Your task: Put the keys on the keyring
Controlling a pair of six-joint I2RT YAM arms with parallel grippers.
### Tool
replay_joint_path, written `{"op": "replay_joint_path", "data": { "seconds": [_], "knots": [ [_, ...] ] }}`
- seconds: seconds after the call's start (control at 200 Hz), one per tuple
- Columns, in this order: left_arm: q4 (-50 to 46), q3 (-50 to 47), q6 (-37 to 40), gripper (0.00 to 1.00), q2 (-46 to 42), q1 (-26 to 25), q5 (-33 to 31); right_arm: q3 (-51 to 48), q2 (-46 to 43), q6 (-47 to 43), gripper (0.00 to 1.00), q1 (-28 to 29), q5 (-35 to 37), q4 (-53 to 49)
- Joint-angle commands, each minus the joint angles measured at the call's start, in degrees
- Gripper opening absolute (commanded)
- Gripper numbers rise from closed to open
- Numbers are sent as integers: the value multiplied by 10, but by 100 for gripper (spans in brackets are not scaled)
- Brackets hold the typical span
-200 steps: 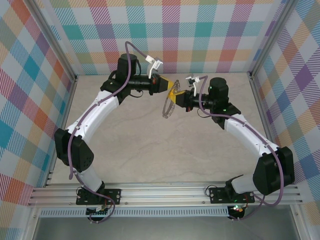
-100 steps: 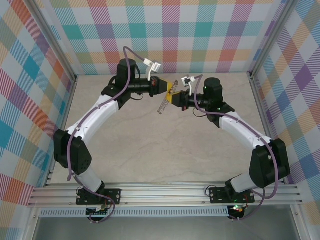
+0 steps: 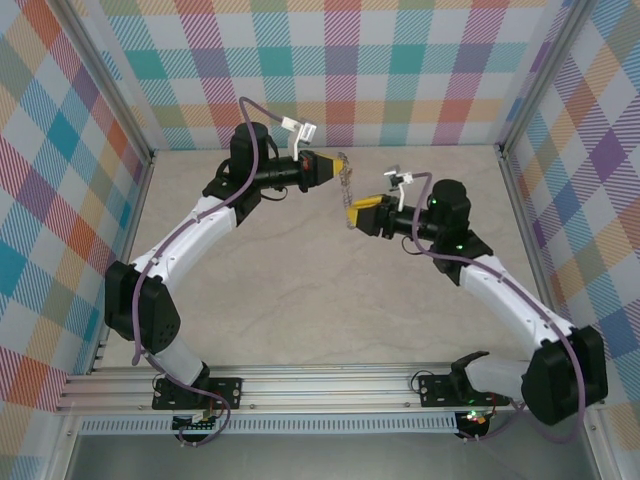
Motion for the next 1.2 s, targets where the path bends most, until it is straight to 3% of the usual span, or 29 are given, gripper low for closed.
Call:
{"op": "replay_joint_path", "data": {
  "seconds": [0.0, 0.245, 0.615, 0.87, 1.195],
  "knots": [
    [48, 0, -5, 0, -21, -5, 12, 14, -22, 0, 43, -11, 37, -6],
    [45, -2, -2, 0, -26, -5, 30, 88, 29, 30, 28, -17, 109, -6],
    [43, -11, -6, 0, -42, -5, 29, 130, 117, 96, 17, -15, 62, 94],
    [44, -11, -6, 0, -44, -5, 21, 84, 118, 103, 15, 32, 63, 115],
    [37, -6, -2, 0, -41, -5, 23, 44, 84, 63, 15, 33, 88, 63]
  ]
}}
